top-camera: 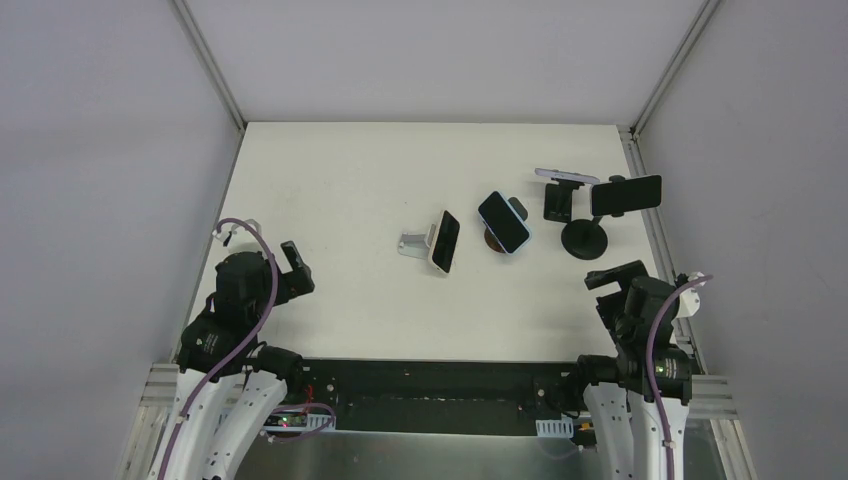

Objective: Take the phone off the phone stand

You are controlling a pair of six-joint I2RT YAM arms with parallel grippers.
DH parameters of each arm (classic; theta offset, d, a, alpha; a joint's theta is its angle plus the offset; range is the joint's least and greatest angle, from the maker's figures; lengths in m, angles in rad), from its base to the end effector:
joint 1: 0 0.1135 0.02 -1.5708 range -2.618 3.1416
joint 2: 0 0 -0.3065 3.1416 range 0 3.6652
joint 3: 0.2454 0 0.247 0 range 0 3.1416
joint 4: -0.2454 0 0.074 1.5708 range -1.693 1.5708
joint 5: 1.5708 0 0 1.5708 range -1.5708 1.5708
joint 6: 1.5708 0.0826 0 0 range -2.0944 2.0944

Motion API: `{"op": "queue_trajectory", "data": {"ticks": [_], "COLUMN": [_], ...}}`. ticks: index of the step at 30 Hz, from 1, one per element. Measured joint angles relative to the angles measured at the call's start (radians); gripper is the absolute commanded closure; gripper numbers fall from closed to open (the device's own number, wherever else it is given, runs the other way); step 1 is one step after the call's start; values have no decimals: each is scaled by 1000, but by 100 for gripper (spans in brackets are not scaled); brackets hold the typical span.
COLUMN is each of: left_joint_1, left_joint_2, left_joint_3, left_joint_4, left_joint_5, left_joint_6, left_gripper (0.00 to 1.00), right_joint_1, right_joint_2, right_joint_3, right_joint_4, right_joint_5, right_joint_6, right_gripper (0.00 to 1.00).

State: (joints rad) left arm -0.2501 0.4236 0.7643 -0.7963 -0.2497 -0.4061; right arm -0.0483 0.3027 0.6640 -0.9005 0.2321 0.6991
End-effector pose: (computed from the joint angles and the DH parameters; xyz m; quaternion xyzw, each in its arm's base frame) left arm 0.0871 -0.0012 0.3083 -0.1313 0.8342 -0.0692 0.5311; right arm 0.0618 -0.0220 0.2664 0.3686 0.7836 0.0612 0.4964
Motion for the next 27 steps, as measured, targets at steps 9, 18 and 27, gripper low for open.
{"op": "queue_trajectory", "data": {"ticks": [9, 18, 27], "left_joint_1": [0, 0, 0], "left_joint_2": [-7, -37, -44], "left_joint_3": [-1, -10, -11], "left_joint_4": [-3, -5, -5], "left_joint_5": [-50, -70, -71], "left_joint_6": [-27, -54, -56], "left_gripper": [0, 0, 0], "right_joint_1": [0, 0, 0], "right_joint_2": [6, 46, 112], "right_joint_3": [0, 54, 156], "right_joint_4": [-21, -46, -50], "right_joint_5": [5, -18, -122], "right_joint_6": [5, 26, 79], "right_gripper": [1, 1, 1]}}
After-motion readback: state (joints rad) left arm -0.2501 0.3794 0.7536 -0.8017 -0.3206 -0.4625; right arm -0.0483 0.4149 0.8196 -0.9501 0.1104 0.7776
